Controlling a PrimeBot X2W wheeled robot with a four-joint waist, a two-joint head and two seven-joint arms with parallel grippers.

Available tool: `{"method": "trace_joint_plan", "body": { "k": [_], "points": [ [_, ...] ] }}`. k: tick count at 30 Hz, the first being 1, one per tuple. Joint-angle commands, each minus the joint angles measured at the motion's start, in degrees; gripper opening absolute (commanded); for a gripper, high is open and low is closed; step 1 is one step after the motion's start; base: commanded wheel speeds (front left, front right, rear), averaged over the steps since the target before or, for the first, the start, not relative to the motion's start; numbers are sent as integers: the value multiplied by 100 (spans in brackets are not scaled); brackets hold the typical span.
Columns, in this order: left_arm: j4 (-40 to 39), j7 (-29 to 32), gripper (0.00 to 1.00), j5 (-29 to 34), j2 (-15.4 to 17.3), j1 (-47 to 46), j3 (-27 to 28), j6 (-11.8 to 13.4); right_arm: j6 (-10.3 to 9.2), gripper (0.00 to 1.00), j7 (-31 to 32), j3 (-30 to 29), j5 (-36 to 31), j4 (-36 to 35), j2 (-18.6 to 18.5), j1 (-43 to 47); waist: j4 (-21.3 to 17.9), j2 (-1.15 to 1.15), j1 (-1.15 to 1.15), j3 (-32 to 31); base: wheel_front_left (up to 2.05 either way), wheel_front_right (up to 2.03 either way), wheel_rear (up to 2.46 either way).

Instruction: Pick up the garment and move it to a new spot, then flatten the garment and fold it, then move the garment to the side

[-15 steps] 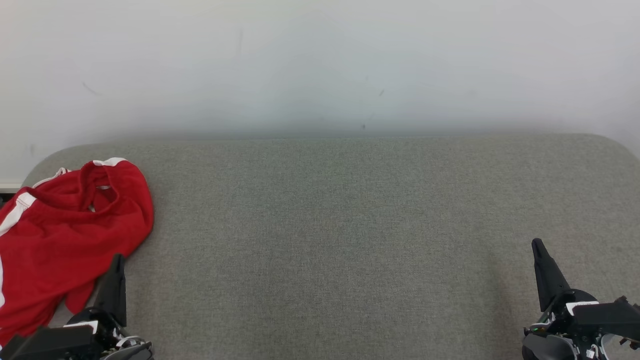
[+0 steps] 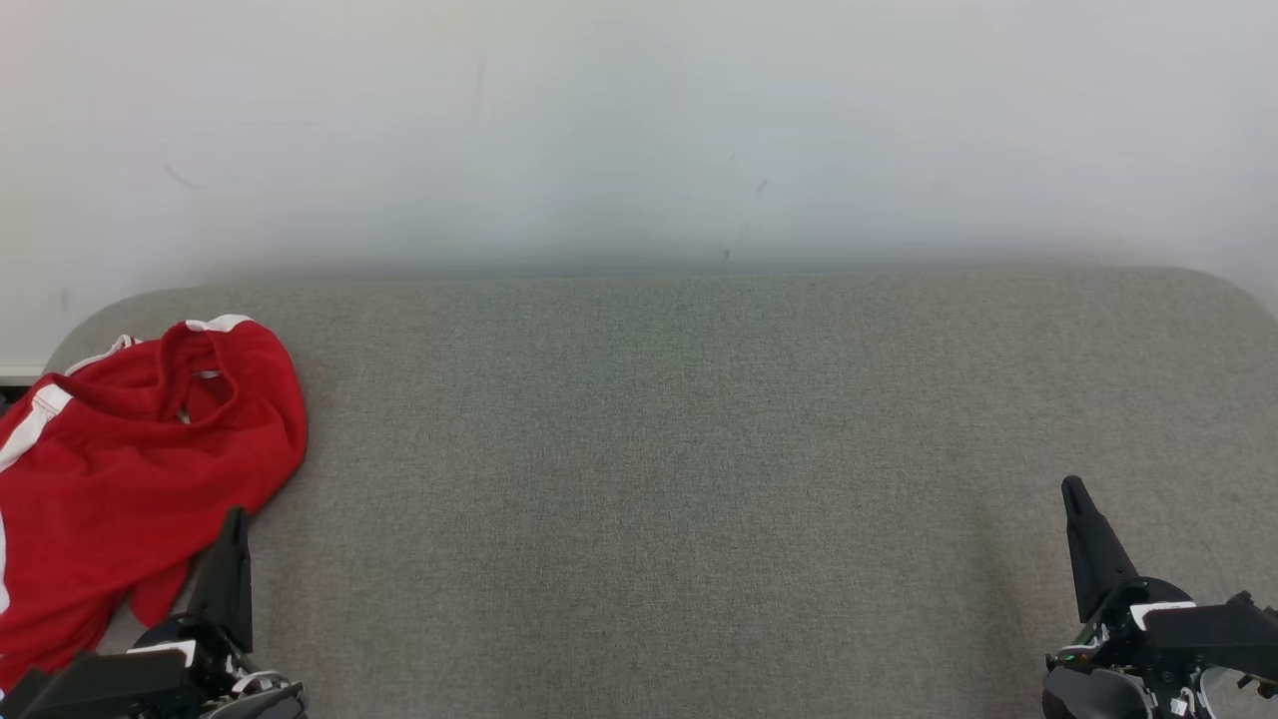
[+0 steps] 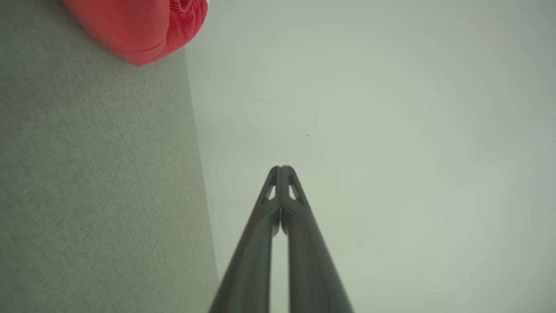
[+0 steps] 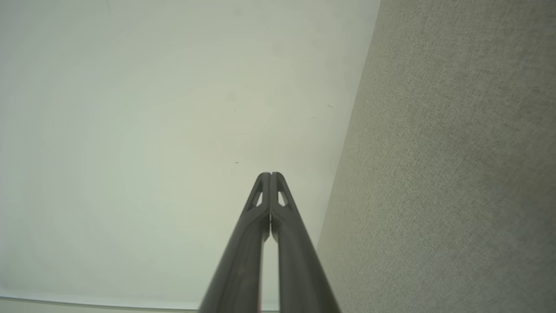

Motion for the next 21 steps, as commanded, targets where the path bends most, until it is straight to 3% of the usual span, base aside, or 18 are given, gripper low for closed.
{"method": "trace_joint_plan", "body": {
  "k": [1,21],
  "points": [
    [-1,-5,0,44,20,-29,5,-10,-2,0,9,-15,8,-6,-41,-48,0,0,0,0,0,0,0],
    [-1,-5,0,44,20,-29,5,-10,-2,0,9,-16,8,-6,-42,-48,0,0,0,0,0,0,0]
  ]
}}
